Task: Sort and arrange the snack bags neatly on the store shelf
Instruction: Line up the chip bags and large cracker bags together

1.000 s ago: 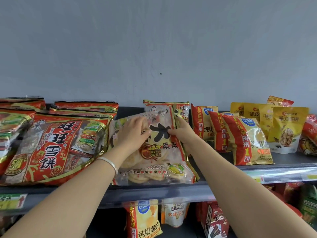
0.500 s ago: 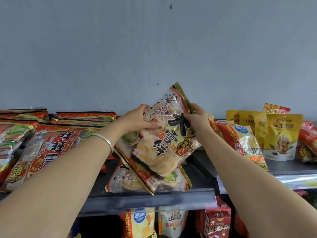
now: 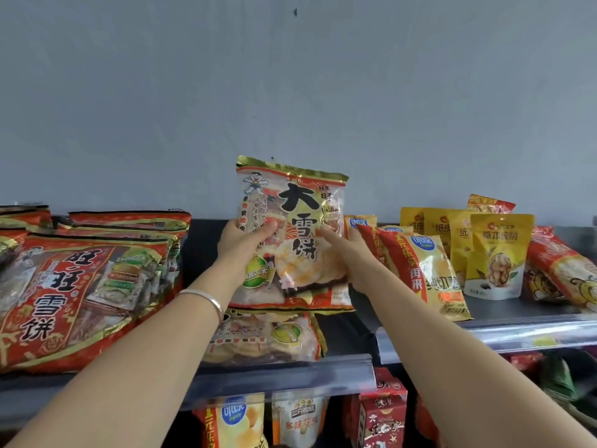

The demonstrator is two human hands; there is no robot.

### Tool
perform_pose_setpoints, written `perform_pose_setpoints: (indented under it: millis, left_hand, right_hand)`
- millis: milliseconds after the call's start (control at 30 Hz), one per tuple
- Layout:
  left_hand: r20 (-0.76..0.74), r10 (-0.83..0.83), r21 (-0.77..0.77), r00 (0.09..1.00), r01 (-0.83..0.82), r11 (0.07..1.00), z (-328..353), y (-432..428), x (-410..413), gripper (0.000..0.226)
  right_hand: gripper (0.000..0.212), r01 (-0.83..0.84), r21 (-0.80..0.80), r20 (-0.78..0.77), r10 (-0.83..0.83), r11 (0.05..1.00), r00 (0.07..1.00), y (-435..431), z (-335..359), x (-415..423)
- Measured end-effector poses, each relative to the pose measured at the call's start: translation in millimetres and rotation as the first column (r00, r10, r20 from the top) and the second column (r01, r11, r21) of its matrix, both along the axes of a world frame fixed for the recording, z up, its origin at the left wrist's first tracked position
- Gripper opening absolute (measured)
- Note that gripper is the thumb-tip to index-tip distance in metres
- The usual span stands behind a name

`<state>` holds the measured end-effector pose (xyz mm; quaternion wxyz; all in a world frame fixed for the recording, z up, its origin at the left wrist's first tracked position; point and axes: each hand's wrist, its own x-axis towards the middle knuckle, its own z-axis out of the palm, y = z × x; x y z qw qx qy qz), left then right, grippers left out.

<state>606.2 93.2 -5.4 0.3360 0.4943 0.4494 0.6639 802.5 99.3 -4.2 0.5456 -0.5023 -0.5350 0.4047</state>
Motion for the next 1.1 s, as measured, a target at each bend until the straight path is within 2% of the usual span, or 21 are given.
perform_pose_setpoints:
  millis: [67,133,233,367,433,500,700,800,967,1100]
  left_hand:
    - [0.066,-0.020,0.001,0.998,0.020,1.000,-6,1,5,0.055]
    - [0.061,-0.033,0.001,0.998,0.033,0.999,-11,0,8,0.054]
    - [0.011,-0.070,-0.020,0.998,0.070,0.997,-16,1,11,0.050]
    - [-0.233,-0.008,-0.106,0.972,-0.018,0.994,-28,3,1,0.057]
    - [-0.389,0.042,-0.169,0.920,-0.117,0.979,-40,4,-12,0.056]
    - [-0.532,0.065,-0.245,0.844,-0.226,0.943,-55,6,-26,0.055]
    - [-0.783,0.086,-0.320,0.616,-0.518,0.793,-88,-1,-69,0.056]
    - [-0.778,0.051,-0.375,0.626,-0.528,0.762,-93,-10,-80,0.061]
    - [-0.690,-0.003,-0.473,0.723,-0.448,0.758,-99,-16,-81,0.066]
    - [-0.632,-0.015,-0.544,0.775,-0.430,0.720,-100,-20,-83,0.075]
  right_hand:
    - [0.084,-0.068,-0.036,-0.018,0.068,0.997,0.998,0,-7,1]
    - [0.064,-0.095,-0.059,-0.064,0.092,0.994,0.994,3,-10,4]
    - [0.042,-0.100,0.030,-0.114,0.103,0.995,0.988,7,-11,9]
    - [0.051,0.092,0.183,-0.035,-0.087,0.979,0.996,12,-10,9]
    - [0.067,0.201,0.200,0.037,-0.213,0.959,0.976,14,-14,4]
    - [0.071,0.260,0.199,0.067,-0.278,0.945,0.958,12,-21,-3]
    - [0.063,0.250,0.208,0.059,-0.268,0.946,0.962,7,-31,-36]
    - [0.064,0.221,0.207,0.090,-0.244,0.953,0.966,6,-31,-55]
    - [0.064,0.226,0.188,0.101,-0.248,0.956,0.964,8,-36,-69]
    - [0.055,0.257,0.178,0.092,-0.276,0.950,0.957,10,-41,-66]
